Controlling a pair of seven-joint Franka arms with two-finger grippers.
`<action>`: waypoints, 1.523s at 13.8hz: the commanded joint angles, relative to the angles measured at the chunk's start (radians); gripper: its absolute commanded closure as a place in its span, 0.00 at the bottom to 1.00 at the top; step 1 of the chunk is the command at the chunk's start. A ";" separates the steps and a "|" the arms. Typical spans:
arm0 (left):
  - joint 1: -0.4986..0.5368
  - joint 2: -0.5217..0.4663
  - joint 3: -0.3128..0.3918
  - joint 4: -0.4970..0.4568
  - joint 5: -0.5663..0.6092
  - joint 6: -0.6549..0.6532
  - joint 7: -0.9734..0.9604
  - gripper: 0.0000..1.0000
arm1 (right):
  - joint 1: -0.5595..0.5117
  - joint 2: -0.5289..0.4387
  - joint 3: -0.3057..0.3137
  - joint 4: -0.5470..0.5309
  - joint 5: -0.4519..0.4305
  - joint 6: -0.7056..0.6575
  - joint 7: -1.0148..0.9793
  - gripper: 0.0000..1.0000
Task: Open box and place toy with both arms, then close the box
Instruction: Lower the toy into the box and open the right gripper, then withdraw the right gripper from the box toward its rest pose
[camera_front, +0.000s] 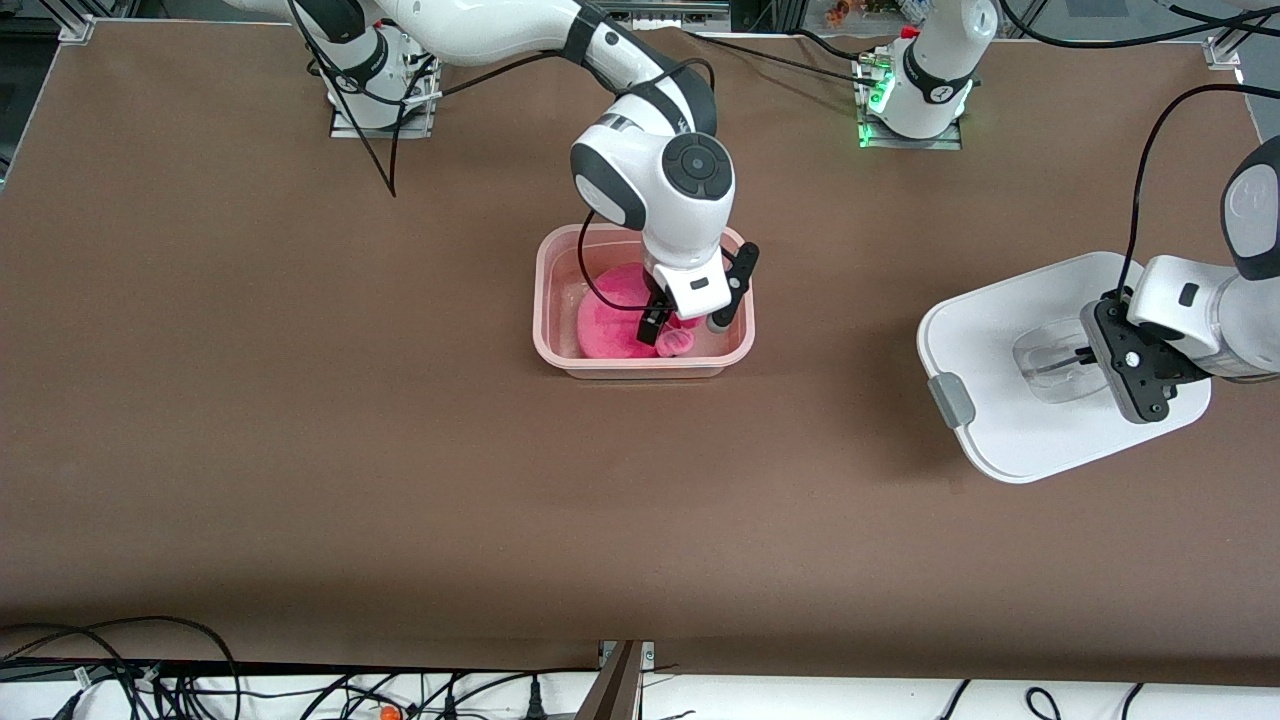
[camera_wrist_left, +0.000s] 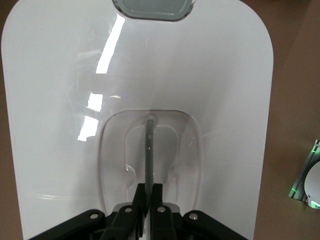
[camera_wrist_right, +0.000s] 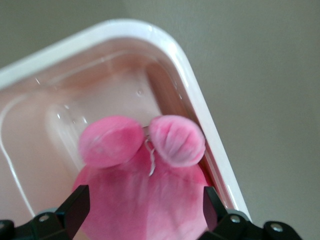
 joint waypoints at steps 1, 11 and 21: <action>-0.005 -0.010 0.000 -0.001 0.013 -0.012 0.021 1.00 | -0.015 -0.053 0.011 0.013 -0.007 -0.007 0.037 0.00; -0.006 -0.010 0.000 -0.001 0.012 -0.012 0.021 1.00 | -0.199 -0.312 -0.133 -0.031 0.112 -0.277 0.056 0.00; -0.271 0.001 -0.049 0.012 -0.086 -0.004 -0.032 1.00 | -0.427 -0.840 -0.192 -0.519 0.134 -0.325 0.313 0.00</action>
